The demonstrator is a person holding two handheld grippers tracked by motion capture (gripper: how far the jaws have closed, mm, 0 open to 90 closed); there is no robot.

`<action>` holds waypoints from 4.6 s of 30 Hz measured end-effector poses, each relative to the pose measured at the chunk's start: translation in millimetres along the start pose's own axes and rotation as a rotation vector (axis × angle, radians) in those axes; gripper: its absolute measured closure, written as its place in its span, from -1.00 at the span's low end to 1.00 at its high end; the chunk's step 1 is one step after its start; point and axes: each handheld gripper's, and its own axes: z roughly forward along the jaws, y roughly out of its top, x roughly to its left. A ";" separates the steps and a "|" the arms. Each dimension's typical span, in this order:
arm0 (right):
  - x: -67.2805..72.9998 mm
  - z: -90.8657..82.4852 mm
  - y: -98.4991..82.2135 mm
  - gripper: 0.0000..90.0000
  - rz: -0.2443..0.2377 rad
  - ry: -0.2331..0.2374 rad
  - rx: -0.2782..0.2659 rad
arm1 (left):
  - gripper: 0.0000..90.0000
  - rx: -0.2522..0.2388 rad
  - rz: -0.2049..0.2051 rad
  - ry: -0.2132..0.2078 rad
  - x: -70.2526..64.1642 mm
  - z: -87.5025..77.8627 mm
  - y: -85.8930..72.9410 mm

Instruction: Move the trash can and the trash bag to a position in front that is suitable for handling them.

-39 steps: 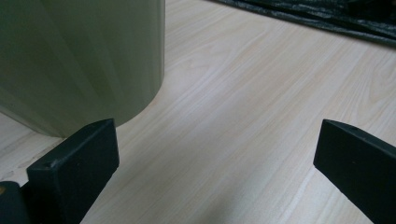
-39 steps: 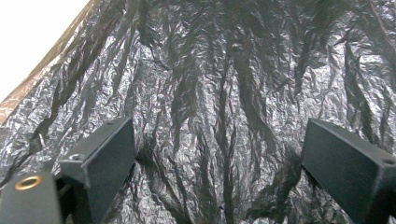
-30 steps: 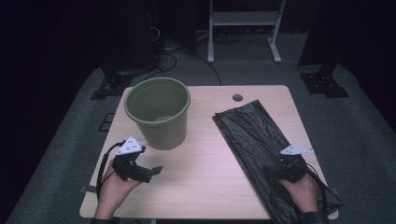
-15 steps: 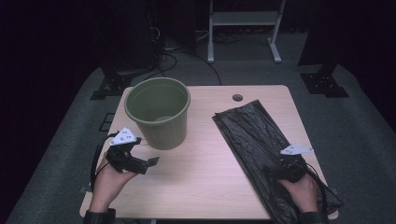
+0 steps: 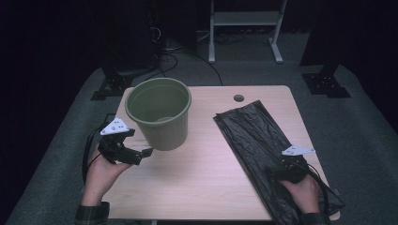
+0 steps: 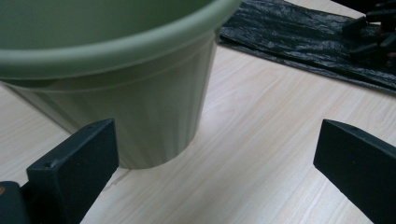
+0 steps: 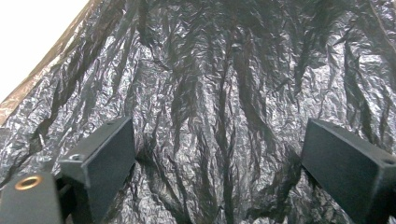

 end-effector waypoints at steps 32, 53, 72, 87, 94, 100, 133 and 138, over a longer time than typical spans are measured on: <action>-0.1 0.0 0.0 -0.80 0.000 0.001 -0.001 | -1.00 -0.033 -0.042 0.076 51.9 0.9 47.2; 0.2 -0.1 -0.2 -0.80 0.000 -0.002 -0.001 | -1.00 0.032 -0.081 0.125 87.5 21.8 51.2; 0.3 -0.1 -0.2 -0.80 0.002 -0.002 -0.001 | -1.00 0.074 -0.127 0.109 93.4 35.4 50.0; 0.4 -0.1 -0.3 -0.80 0.003 -0.003 -0.001 | -1.00 0.049 -0.077 0.030 60.2 41.9 48.7; 0.4 -0.2 -0.3 -0.80 0.002 -0.004 -0.001 | -1.00 0.039 -0.055 -0.005 43.7 44.4 48.7; 0.4 -0.2 -0.3 -0.80 0.003 -0.004 0.000 | -1.00 0.030 -0.040 -0.031 26.9 45.7 48.6; 0.6 -0.2 -0.3 -0.80 0.005 -0.005 -0.001 | -1.00 -0.063 0.029 -0.131 -36.0 42.1 53.1; 0.6 -0.2 -0.3 -0.80 0.005 -0.005 -0.001 | -1.00 -0.097 0.018 -0.112 -29.0 24.0 50.3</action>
